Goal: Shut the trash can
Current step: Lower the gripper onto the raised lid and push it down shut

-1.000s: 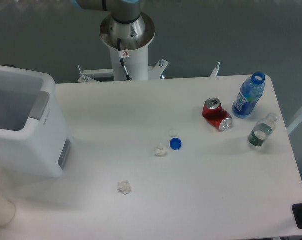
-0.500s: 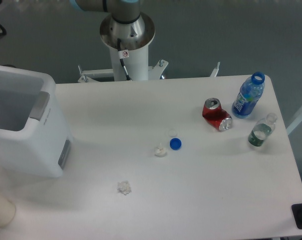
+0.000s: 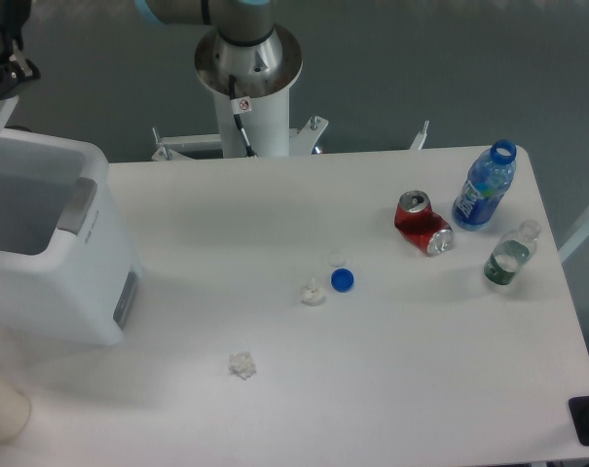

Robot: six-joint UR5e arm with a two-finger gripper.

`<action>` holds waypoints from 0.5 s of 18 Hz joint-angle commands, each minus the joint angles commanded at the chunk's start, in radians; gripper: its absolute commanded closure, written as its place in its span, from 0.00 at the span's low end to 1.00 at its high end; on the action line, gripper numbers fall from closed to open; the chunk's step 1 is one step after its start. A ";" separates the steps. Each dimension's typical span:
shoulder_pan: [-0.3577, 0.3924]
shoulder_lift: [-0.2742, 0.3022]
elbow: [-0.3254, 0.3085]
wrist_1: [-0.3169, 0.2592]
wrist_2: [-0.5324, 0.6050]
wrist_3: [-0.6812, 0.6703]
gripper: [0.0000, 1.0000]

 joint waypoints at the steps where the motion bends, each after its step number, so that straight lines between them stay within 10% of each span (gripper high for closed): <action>1: 0.003 -0.002 -0.003 0.000 0.000 0.000 1.00; 9: 0.018 -0.011 -0.017 0.000 0.000 0.000 1.00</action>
